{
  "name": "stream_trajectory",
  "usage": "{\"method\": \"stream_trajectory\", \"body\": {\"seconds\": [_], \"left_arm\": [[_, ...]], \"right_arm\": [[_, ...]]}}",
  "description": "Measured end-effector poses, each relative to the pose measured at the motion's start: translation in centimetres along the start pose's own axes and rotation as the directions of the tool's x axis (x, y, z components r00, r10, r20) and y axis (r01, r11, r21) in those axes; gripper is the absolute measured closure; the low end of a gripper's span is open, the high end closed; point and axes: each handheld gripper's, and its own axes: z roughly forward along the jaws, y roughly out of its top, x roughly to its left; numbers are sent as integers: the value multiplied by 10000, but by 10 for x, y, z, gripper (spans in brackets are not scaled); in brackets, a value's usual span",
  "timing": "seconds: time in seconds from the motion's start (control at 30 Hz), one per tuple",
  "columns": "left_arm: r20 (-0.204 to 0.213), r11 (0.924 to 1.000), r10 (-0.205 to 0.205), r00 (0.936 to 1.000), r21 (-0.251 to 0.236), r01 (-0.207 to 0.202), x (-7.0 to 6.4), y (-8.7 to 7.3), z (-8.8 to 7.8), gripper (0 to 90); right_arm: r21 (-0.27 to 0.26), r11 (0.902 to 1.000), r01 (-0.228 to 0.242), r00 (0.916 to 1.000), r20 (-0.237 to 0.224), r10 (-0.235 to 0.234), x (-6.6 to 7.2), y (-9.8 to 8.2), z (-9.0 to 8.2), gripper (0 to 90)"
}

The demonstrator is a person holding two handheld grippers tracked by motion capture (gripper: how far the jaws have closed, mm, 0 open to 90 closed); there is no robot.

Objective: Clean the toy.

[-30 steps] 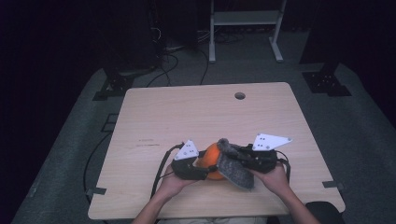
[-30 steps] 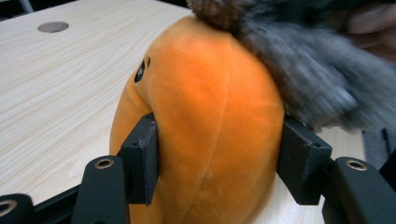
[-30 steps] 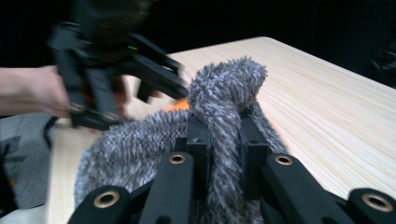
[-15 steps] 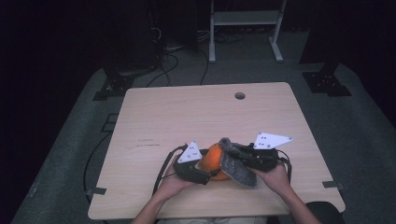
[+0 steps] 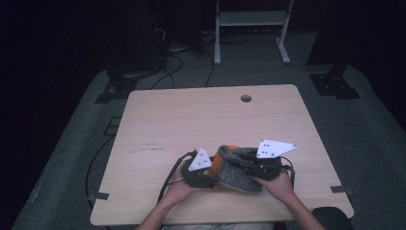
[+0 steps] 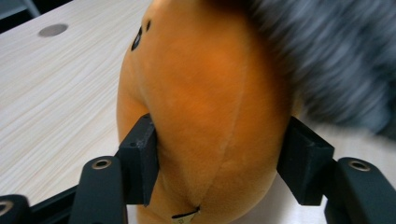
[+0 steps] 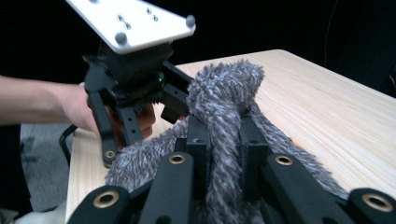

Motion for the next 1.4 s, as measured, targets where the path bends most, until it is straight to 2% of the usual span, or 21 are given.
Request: {"method": "stream_trajectory", "body": {"seconds": [0.1,0.13,0.2,0.27,0.33,0.4,0.5,0.6,0.7,0.73,0.8,0.87,0.97,1.03,1.1,1.17,1.23,1.3,1.33,1.4], "left_arm": [[-3,9993,-107,9999,-359,107,2,5,-11,392],[-18,9994,-107,9999,-319,106,2,7,-12,391],[-84,9999,-34,10000,-138,32,2,6,-10,391],[-97,9999,-92,9999,-107,91,1,6,-8,391],[-143,9998,-192,9997,-98,191,2,6,-8,392],[-207,9998,-174,9996,-103,172,1,6,-8,396],[-142,9994,-303,9994,-193,300,2,7,-11,402],[-130,9994,-274,9995,-226,271,3,8,-13,404],[-196,9996,-239,9995,-171,236,2,9,-12,407],[-180,9996,-242,9995,-178,239,2,10,-12,407],[-147,9994,-290,9995,-204,287,2,9,-13,410],[-150,9990,-369,9992,-270,365,2,10,-15,411],[-222,9992,-315,9993,-242,310,2,11,-16,411],[-205,9994,-290,9994,-205,286,2,11,-16,412],[-216,9991,-359,9991,-214,354,3,11,-17,413],[-195,9992,-343,9992,-188,340,3,10,-16,411],[-199,9993,-324,9993,-203,320,3,9,-14,384],[-27,9992,-316,9995,-237,315,4,8,-12,312],[1,9994,-280,9996,-224,280,5,8,-11,253],[51,9992,-383,9993,-95,384,9,5,-10,174]], "right_arm": [[27,9985,-548,9976,423,547,-15,-6,-8,780],[121,9970,-764,9946,709,754,-21,-9,-11,780],[187,9947,-1016,9920,772,999,-26,-12,-11,779],[161,9969,-775,9945,718,761,-19,-9,-9,779],[-10,9987,-507,9983,279,507,-10,-5,-6,779],[191,9997,-119,9994,329,113,-4,-3,-1,779],[250,9983,-533,9974,499,520,-13,-7,-3,780],[454,9963,-728,9923,1037,677,-21,-11,-8,780],[185,9974,-692,9946,794,675,-16,-7,-9,779],[74,9984,-566,9971,521,561,-11,-5,-7,779],[27,9998,-194,9992,344,193,-3,-2,-4,779],[205,9993,-319,9984,465,309,-8,-3,-4,779],[501,9956,-787,9931,912,739,-21,-12,-6,779],[405,9955,-855,9927,884,816,-19,-11,-8,779],[39,9977,-676,9971,346,675,-11,-6,-7,779],[58,9994,-348,9993,106,347,-3,-2,-3,778],[258,9990,-370,9992,136,366,-5,-5,1,779],[369,9972,-654,9977,184,648,-12,-9,0,778],[501,9967,-636,9972,420,615,-14,-11,-1,778],[552,9961,-687,9960,604,653,-18,-13,-4,777]]}}
